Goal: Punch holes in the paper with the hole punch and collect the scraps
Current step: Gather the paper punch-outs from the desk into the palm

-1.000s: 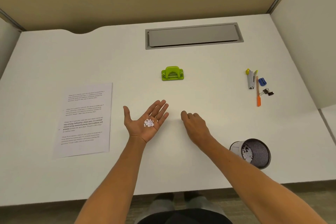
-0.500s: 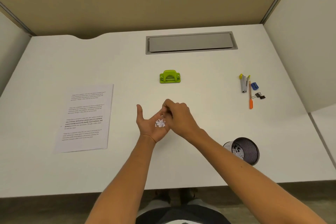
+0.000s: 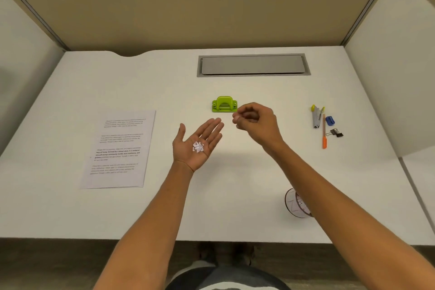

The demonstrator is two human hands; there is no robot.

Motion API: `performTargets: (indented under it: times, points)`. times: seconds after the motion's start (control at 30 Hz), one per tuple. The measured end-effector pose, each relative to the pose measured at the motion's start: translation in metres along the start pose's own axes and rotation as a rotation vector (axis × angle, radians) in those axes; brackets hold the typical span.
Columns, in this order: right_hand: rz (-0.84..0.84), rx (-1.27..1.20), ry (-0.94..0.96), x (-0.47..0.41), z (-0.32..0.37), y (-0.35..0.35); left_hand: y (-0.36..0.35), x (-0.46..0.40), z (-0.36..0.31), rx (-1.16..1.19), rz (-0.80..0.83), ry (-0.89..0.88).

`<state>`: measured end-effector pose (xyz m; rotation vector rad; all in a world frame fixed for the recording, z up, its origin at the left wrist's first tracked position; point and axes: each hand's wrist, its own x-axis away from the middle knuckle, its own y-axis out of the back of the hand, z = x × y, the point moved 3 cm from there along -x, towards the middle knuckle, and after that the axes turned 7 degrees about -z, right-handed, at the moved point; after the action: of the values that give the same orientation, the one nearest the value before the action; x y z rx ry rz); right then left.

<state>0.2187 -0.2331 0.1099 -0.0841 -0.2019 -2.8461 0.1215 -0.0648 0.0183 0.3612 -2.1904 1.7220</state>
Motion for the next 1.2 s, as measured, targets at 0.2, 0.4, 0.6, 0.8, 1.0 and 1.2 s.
performTargets:
  times: [0.2, 0.4, 0.6, 0.8, 1.0, 1.2]
  points:
    - [-0.038, 0.298, 0.158, -0.002, -0.017, -0.004, 0.001, -0.007, -0.005, -0.035, -0.084, -0.038]
    - [0.026, 0.914, -0.078, 0.037, -0.12, -0.001, 0.017, 0.001, -0.014, -0.021, -0.1, -0.056]
    - [0.062, 1.101, 0.127, 0.075, -0.145, -0.046, 0.038, 0.008, -0.024, -0.036, -0.149, -0.048]
    - [0.184, 1.186, 0.233, 0.067, -0.145, -0.071, 0.045, 0.007, -0.03, -0.043, -0.174, -0.013]
    - [0.185, 1.1, 0.034, 0.042, -0.134, -0.083, 0.051, 0.002, -0.033, -0.034, -0.183, 0.042]
    - [0.197, 1.263, 0.162, 0.056, -0.14, -0.079, 0.061, 0.001, -0.031, -0.025, -0.206, 0.091]
